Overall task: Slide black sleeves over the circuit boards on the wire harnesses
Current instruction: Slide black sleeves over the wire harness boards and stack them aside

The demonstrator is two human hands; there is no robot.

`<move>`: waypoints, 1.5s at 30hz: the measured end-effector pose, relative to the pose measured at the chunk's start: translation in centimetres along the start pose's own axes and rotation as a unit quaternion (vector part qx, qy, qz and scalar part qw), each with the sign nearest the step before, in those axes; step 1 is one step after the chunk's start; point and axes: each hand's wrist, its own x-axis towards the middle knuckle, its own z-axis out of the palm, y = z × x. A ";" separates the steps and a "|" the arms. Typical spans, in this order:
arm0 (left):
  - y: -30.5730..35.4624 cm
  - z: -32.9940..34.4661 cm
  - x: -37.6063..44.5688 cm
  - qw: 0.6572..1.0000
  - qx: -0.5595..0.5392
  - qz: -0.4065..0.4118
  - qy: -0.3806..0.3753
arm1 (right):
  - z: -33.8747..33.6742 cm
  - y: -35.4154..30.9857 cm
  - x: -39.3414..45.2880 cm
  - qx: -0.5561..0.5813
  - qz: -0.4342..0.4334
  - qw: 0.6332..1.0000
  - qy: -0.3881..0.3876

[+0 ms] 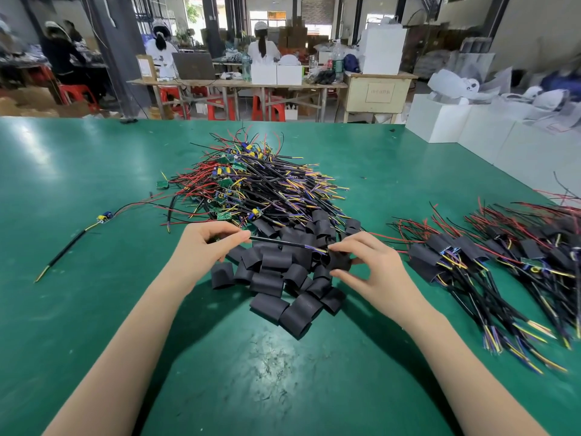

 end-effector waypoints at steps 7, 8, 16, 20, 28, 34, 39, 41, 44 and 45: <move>0.0 0.5 -0.2 0.999 0.040 0.017 -0.007 | 0.1 -0.2 0.0 -0.008 -0.002 1.000 0.007; 0.0 0.5 -0.3 0.998 0.051 0.022 -0.009 | 0.1 -0.2 -0.1 -0.016 -0.002 1.000 0.008; 0.0 2.0 -1.1 0.993 0.098 0.065 -0.004 | 0.6 -0.1 0.0 -0.183 -0.040 0.982 0.040; 0.6 3.0 -1.6 0.986 0.136 0.096 -0.004 | 0.3 0.1 0.1 -0.220 -0.049 0.973 0.057; 0.8 3.2 -2.0 0.985 0.134 0.112 -0.010 | 0.2 -0.4 0.0 -0.197 -0.016 0.978 0.070; 1.3 4.2 -2.3 0.980 0.121 0.142 -0.067 | 0.5 -0.7 0.0 -0.175 -0.013 0.981 0.085; 1.6 5.1 -2.9 0.974 0.127 0.127 -0.141 | 1.7 -1.7 0.1 -0.117 -0.073 0.990 0.040; 1.6 5.1 -2.9 0.965 0.144 0.128 -0.179 | 1.8 -1.8 0.1 -0.103 -0.069 0.991 0.045; 1.4 4.8 -2.8 0.969 0.135 0.115 -0.172 | 1.1 -1.5 0.0 -0.075 -0.039 0.994 0.063; 1.4 4.6 -2.7 0.974 0.125 0.105 -0.158 | 0.9 -1.4 0.0 -0.059 -0.031 0.995 0.069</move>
